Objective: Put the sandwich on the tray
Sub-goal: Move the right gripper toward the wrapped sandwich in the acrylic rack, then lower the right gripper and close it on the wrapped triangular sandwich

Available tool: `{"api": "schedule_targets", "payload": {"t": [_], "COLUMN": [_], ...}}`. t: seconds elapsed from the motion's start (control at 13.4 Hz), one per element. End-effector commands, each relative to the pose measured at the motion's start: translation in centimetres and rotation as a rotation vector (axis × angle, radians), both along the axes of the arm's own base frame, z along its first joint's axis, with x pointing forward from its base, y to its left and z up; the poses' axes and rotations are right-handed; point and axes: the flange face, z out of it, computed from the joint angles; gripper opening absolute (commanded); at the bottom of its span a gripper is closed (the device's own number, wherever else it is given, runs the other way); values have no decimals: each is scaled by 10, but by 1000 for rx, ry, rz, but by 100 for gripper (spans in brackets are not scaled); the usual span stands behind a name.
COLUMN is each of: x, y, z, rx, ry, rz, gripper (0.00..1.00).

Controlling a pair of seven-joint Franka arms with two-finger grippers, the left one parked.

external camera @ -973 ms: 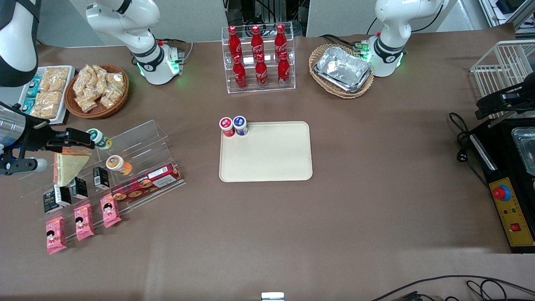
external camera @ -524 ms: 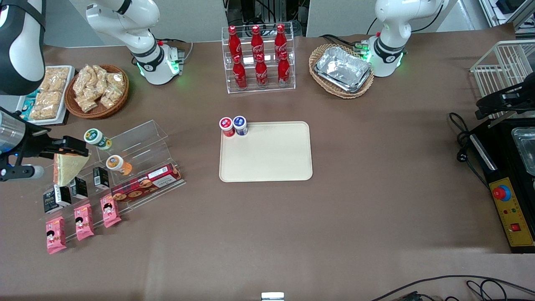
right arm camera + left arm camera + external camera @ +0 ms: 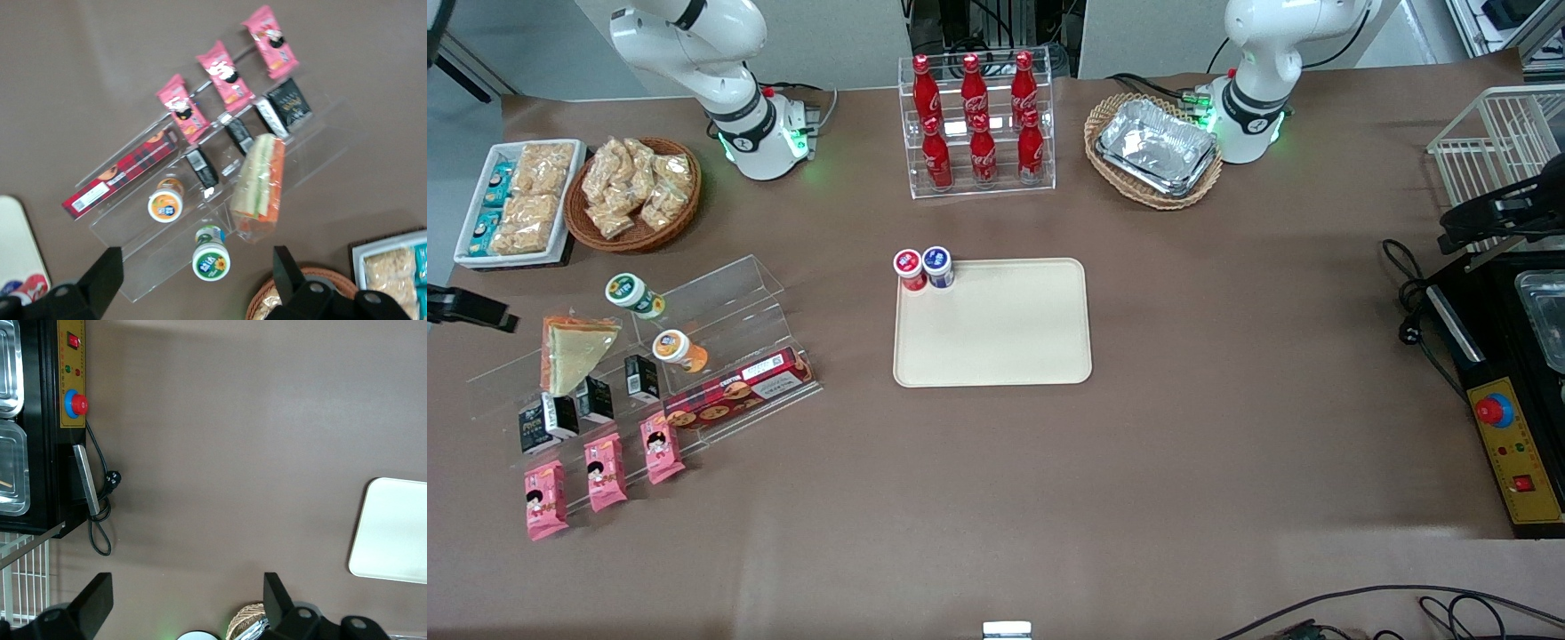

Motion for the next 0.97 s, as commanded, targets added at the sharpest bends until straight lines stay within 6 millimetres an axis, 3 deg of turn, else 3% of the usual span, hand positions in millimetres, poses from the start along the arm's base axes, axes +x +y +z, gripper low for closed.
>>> {"api": "schedule_targets", "payload": {"t": [0.0, 0.37, 0.9], "x": [-14, -34, -43], "y": [-5, -9, -26], "z": [5, -23, -111], "rx": [-6, 5, -12], "ry": [7, 30, -3], "rz": [-207, -364, -380], "gripper": [100, 100, 100]}}
